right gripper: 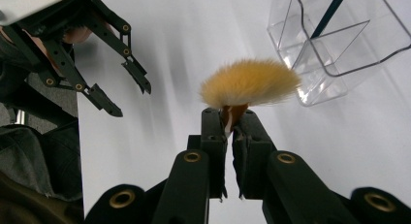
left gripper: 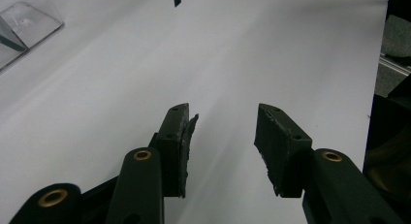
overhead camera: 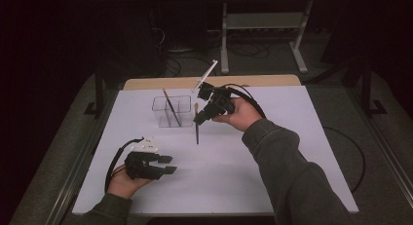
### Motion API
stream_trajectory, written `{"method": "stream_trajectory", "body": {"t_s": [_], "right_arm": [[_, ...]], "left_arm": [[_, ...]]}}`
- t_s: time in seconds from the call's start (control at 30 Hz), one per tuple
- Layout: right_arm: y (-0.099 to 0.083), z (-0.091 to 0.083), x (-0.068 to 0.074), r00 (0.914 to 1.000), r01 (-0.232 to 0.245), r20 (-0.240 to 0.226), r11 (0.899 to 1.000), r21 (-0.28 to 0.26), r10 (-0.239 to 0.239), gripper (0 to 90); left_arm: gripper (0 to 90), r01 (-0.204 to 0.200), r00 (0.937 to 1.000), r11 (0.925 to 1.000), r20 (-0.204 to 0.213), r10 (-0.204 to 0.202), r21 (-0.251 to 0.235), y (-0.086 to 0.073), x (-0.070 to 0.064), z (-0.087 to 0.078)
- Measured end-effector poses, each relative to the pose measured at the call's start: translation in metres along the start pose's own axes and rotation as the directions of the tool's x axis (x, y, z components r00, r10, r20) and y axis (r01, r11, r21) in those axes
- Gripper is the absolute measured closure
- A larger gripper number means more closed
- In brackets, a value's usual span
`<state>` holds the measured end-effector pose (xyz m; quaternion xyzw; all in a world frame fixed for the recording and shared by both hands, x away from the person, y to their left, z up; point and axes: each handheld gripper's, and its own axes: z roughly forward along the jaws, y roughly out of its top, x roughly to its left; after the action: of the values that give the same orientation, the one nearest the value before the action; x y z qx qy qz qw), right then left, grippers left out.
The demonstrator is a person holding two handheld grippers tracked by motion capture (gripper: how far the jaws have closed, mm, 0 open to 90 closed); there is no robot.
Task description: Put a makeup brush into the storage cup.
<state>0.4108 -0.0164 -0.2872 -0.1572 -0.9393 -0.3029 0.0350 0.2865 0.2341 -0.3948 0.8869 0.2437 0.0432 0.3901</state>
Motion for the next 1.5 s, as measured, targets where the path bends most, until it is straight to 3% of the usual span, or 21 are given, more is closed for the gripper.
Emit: {"method": "stream_trajectory", "body": {"t_s": [0.67,1.5], "right_arm": [[0.026,-0.008,-0.006,0.9995,0.028,0.015,1.000,0.003,-0.028,82.8],[0.059,-0.018,-0.022,0.9984,0.019,0.053,1.000,-0.004,-0.019,82.8]], "left_arm": [[53.9,0.014,0.9999,0.9998,-0.001,-0.014,-0.013,-0.001,-0.001,-0.003],[52.8,0.026,0.9996,0.9992,-0.006,-0.026,-0.032,-0.002,-0.001,-0.007]]}}
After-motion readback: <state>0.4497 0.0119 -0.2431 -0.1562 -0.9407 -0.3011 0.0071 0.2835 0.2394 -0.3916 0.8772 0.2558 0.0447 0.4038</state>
